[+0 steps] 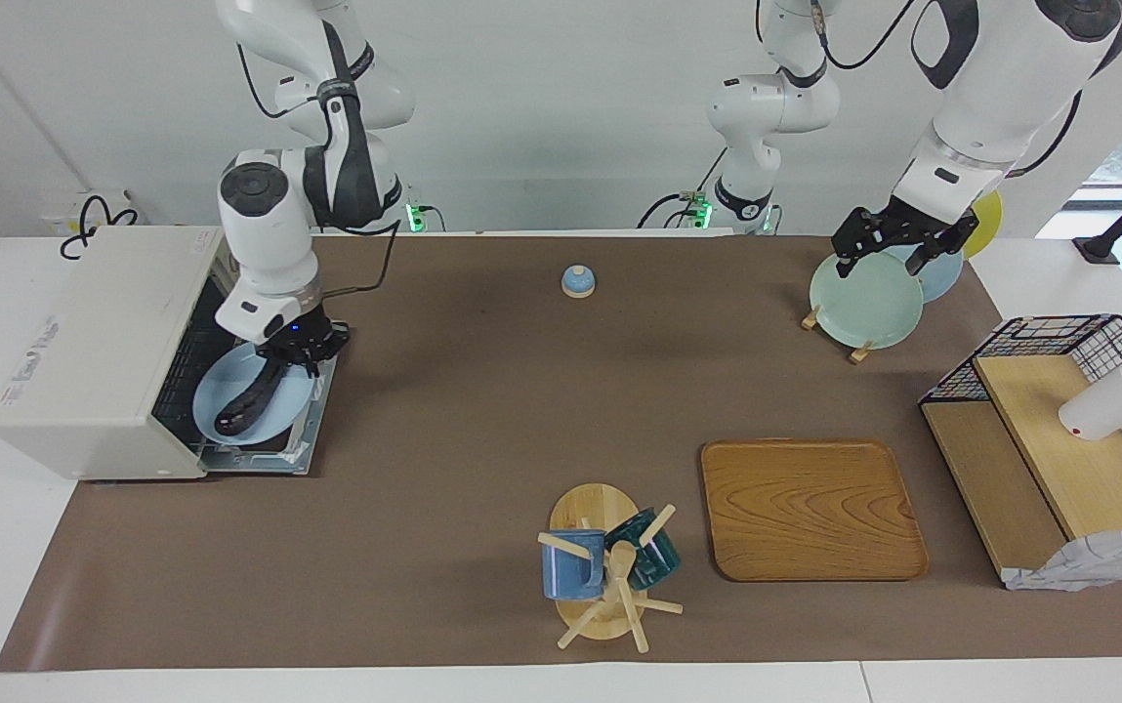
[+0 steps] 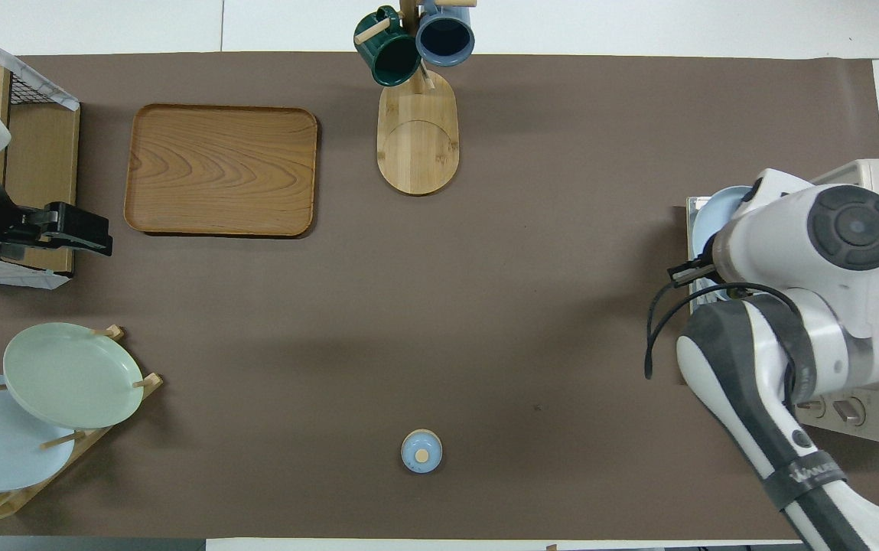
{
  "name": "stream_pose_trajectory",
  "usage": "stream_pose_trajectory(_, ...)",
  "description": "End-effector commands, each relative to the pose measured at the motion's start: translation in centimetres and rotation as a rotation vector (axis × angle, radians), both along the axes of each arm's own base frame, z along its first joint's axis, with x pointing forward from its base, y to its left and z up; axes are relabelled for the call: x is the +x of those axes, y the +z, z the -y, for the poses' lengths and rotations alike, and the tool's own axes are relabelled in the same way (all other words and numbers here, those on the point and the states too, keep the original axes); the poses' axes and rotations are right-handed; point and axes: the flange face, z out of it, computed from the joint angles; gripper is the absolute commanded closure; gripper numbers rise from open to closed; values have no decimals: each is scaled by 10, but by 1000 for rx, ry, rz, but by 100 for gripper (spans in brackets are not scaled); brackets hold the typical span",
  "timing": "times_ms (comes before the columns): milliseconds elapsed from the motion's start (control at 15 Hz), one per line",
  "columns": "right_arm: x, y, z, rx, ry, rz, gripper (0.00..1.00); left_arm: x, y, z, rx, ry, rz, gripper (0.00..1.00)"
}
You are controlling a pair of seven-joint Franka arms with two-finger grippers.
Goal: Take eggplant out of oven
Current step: 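Pull the blue plate with eggplant out of the oven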
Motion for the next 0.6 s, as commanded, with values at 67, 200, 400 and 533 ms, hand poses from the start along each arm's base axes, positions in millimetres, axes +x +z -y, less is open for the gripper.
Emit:
stream_pose_trajectory(67, 13, 25, -132, -48, -92, -36, 100, -6, 3, -4, 17, 0, -4, 0)
stream_pose_trajectory(200, 8, 30, -208, -77, -149, -41, 100, -6, 3, -3, 17, -2, -4, 0)
stream_pose_trajectory(400, -15, 4, -331, -114, -204, -26, 100, -6, 3, -3, 17, -2, -4, 0)
stream_pose_trajectory(533, -33, -17, -377, -87, -256, -6, 100, -6, 3, -3, 17, -2, -4, 0)
